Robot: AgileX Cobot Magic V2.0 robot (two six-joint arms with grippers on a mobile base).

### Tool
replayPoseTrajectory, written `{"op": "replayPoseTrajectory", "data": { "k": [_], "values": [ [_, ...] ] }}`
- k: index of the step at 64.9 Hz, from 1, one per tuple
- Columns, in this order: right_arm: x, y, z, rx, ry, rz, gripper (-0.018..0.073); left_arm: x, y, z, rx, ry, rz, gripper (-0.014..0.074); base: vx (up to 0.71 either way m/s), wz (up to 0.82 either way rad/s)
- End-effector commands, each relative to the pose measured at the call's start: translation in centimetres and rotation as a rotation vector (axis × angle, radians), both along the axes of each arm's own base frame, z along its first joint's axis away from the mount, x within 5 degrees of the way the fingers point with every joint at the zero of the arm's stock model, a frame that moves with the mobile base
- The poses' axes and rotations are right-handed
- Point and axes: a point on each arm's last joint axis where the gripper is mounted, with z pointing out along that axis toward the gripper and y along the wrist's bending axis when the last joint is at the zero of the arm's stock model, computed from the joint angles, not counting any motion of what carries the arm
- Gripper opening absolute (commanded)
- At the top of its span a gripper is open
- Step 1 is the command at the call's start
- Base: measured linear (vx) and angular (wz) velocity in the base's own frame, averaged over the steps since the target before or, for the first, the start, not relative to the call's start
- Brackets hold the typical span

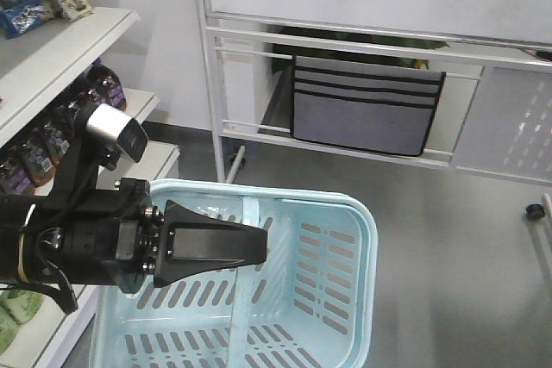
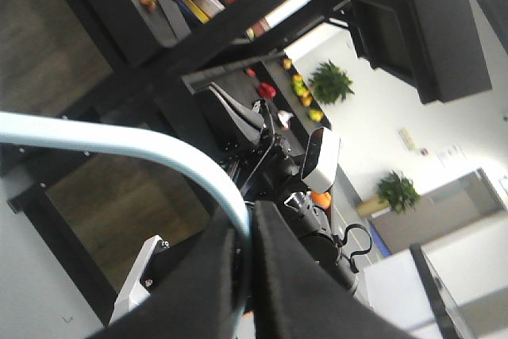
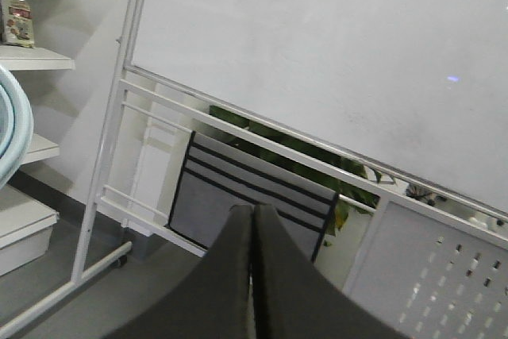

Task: Place coke in basket with both arms
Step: 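Hold the basket in the left gripper while the base turns away, then drive the base toward the shelf holding the red Coca-Cola bottle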

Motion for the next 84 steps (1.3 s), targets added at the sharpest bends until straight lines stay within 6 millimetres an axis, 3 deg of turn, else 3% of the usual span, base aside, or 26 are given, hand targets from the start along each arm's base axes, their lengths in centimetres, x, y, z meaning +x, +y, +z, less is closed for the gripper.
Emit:
{"op": "replayPoseTrajectory", "data": {
  "k": [1, 84],
  "values": [
    [-0.07, -0.06, 0.26, -0.007, -0.071, -0.01, -0.0009, -1.77, 0.07, 2.76, -0.179, -0.025, -0.15, -0.0007, 0.18, 0.38],
    [-0.07, -0.06, 0.26, -0.007, -0.071, -0.01, -0.0009, -1.77, 0.07, 2.76, -0.179, -0.025, -0.15, -0.0007, 0.14, 0.5]
  ]
}}
